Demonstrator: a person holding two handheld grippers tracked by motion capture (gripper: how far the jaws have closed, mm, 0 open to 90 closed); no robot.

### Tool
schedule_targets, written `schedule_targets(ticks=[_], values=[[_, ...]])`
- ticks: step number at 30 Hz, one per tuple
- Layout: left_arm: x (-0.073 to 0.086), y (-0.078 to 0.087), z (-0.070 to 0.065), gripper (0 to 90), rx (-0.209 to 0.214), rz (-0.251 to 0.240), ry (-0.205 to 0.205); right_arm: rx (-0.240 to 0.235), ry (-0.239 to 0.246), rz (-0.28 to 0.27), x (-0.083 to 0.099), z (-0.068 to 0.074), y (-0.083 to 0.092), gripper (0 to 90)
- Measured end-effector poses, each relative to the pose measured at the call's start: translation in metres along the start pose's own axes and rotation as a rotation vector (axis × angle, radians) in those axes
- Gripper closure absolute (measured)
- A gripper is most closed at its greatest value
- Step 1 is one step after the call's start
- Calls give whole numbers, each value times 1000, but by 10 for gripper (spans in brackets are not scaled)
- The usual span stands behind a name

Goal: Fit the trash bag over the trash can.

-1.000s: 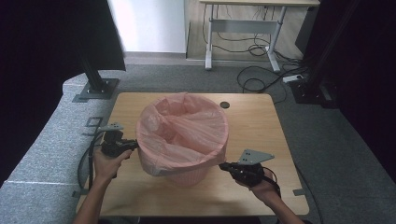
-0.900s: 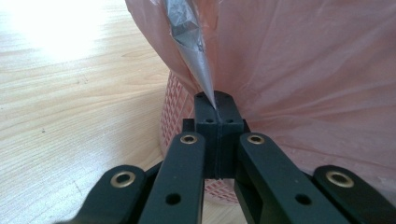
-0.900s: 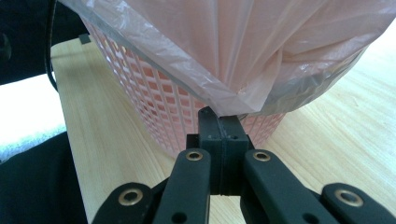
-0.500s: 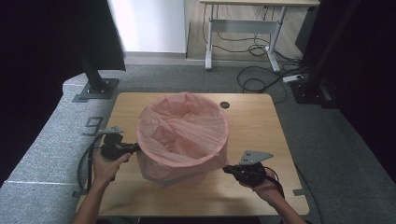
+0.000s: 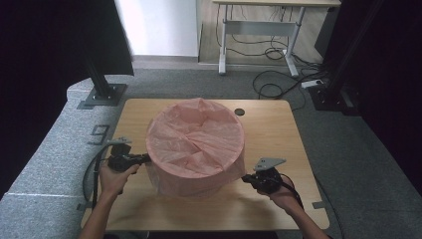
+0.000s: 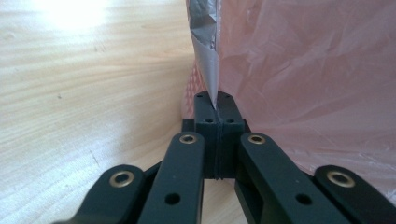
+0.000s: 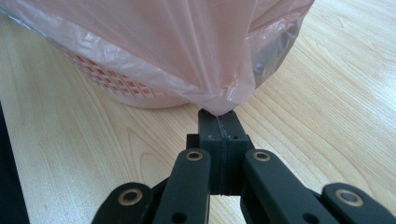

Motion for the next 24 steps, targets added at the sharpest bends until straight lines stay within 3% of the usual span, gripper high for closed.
schedule_targets(ticks=[2,4,7,12,16,19,22,24], values=[[-1,2,2,806,-29,-25,-13,-3,-4,-15,0,1,1,856],[-2,5,3,684,-47,-52,-14,-19,-24,-6,2,2,2,600],[-3,15,4,532,-65,-82,-40,-20,-57,-40,-2,3,14,352],[-6,29,8,418,-75,-129,-50,35,-82,-150,-30,-5,45,266],[-8,30,10,410,-66,-131,-42,36,-97,-249,-71,-6,74,271],[-9,29,10,410,-66,-127,-49,45,-54,-263,-101,0,86,272],[-10,29,10,411,-61,-131,-48,25,-10,-291,-145,11,97,282],[-11,30,9,412,-56,-136,-44,0,33,-281,-174,20,96,284]])
Point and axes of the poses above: each handheld gripper's, and its own axes: y roughly backward along the jaws, x roughly out of its underside, z roughly to its left, the point moved 9 cm from there along -y, roughly forward along the jaws, and after that the axes turned 7 degrees about -z, right-handed, at the moved point
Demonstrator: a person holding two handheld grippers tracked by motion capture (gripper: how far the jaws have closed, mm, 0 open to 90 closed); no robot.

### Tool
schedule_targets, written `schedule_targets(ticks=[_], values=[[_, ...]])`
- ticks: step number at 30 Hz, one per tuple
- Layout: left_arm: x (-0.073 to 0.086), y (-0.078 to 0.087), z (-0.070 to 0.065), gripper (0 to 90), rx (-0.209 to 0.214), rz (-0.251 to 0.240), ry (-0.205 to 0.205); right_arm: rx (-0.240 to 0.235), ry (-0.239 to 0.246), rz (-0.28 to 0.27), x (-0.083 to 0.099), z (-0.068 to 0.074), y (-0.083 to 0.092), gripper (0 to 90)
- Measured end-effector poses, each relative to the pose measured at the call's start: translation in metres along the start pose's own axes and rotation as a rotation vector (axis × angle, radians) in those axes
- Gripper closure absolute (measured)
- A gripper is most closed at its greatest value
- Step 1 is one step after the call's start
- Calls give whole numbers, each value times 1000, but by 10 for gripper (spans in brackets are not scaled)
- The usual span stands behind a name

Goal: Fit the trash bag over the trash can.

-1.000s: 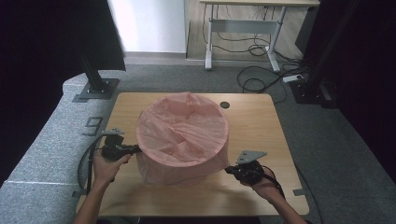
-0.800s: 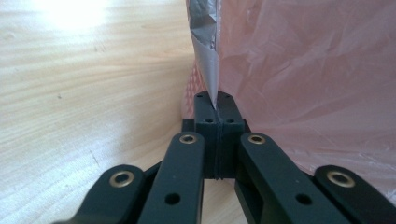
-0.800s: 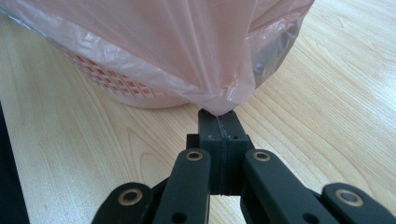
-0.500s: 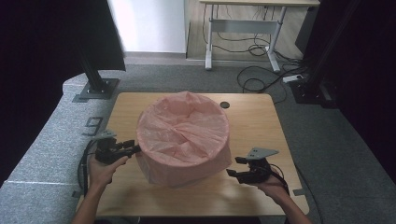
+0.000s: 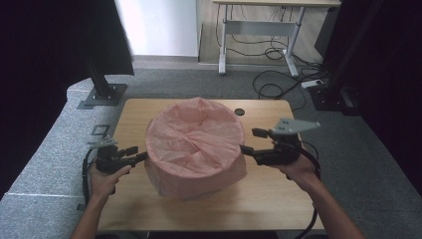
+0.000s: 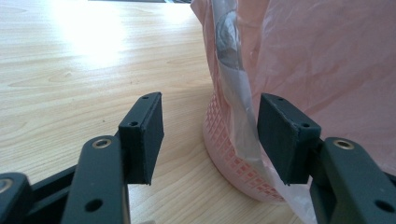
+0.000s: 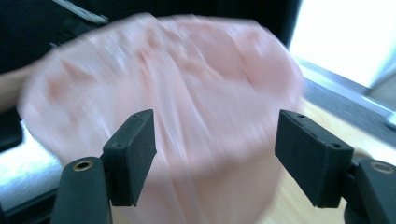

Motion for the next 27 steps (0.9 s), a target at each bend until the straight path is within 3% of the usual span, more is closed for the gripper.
schedule_targets(ticks=[4,10,13,17,20,24,27], values=[[-1,0,-1,413,8,-2,7,-68,48,62,-39,22,-40,281],[-2,-1,-3,413,3,3,2,-142,91,178,-57,50,-114,280],[-2,-1,-3,413,4,1,3,-178,83,216,-56,58,-141,280],[-2,-2,-2,413,-3,6,-4,-191,75,249,-50,63,-166,282],[-2,-1,-3,412,1,3,-2,-192,47,284,-40,64,-182,283],[-4,1,-4,411,6,-5,-5,-187,58,344,-26,61,-196,282],[-4,0,-3,410,4,-5,-5,-194,37,381,-16,59,-206,279]])
Point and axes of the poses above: each handheld gripper's, and its own axes: y roughly backward along the jaws, x roughly out of its underside, z roughly to its left, the point moved 9 cm from there along -y, roughly forward along the jaws, and after that the axes turned 7 degrees about -z, right-handed, at the moved point
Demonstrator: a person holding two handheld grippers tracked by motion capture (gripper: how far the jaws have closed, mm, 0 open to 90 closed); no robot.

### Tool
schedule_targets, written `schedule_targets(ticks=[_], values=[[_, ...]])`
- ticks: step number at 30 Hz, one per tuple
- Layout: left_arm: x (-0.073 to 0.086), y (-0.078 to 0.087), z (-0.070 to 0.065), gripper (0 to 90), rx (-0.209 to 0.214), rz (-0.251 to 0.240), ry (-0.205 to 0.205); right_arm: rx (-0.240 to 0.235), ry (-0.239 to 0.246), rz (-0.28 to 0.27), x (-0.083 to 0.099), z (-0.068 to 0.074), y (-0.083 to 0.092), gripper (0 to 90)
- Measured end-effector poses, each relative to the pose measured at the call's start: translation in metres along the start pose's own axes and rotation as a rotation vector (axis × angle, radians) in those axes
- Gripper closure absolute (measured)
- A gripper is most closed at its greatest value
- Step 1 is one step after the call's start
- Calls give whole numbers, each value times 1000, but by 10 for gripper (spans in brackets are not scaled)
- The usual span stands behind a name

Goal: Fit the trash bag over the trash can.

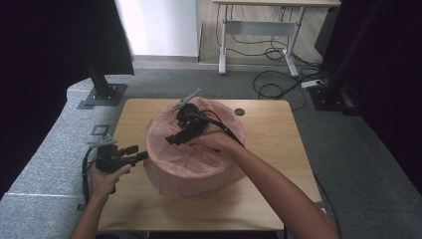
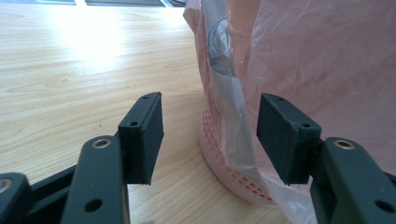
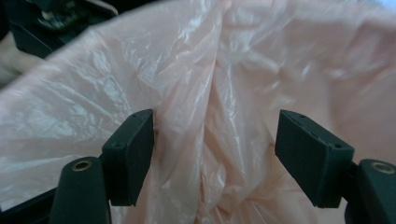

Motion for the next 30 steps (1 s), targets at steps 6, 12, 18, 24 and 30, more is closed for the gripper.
schedule_targets(ticks=[6,12,18,24,30], values=[[3,-3,3,411,-3,13,5,-26,6,65,12,2,-20,256],[5,-8,5,410,-5,29,8,-63,-57,111,22,-4,-28,186],[5,-8,5,410,-10,27,11,-75,-74,145,27,-5,-34,137],[5,-7,2,411,-12,24,6,-57,-61,188,34,-5,-36,133],[5,-3,2,411,-13,13,2,-36,-50,188,33,-6,-33,140]])
Point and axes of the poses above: each handheld gripper's, and its own axes: y roughly backward along the jaws, x roughly out of its underside, z roughly to its left, the point moved 9 cm from there along -y, roughly forward along the jaws, and after that the axes turned 7 degrees about -z, right-handed, at the moved point
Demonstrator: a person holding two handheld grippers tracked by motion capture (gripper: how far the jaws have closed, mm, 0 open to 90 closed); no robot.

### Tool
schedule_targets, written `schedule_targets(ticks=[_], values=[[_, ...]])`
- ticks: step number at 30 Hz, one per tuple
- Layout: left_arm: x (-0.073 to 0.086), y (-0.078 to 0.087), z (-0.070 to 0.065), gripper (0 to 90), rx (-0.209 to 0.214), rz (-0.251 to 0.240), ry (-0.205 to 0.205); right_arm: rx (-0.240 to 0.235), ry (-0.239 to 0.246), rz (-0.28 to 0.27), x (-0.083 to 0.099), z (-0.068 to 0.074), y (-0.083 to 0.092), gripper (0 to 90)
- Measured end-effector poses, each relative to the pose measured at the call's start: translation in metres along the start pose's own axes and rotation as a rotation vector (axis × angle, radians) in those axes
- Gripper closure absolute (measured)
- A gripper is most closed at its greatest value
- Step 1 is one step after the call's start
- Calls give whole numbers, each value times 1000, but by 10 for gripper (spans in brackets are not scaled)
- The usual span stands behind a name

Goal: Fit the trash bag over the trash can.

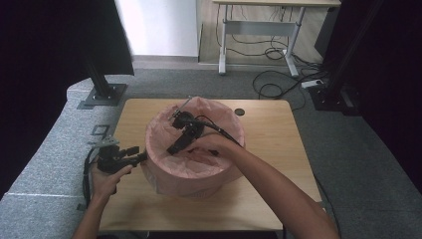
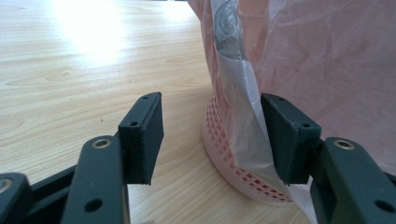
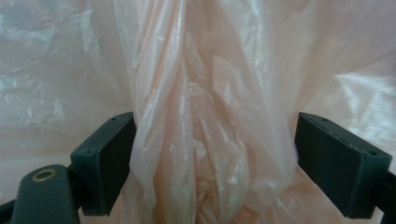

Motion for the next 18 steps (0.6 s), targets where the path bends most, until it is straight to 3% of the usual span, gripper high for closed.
schedule_targets(ticks=[9,13,18], values=[[-3,4,1,410,0,-16,-1,60,-25,-96,-13,-11,27,164],[-3,4,2,410,-1,-15,5,77,-38,-107,-12,-20,35,159],[-3,4,2,410,-1,-15,0,67,-48,-74,-6,-19,24,156]])
Point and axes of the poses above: each handheld gripper's, and its own axes: y roughly backward along the jaws, x roughly out of its underside, z roughly to its left, the point moved 9 cm from there along -y, roughly forward along the jaws, and after that the axes turned 7 degrees about -z, right-handed, at the moved point
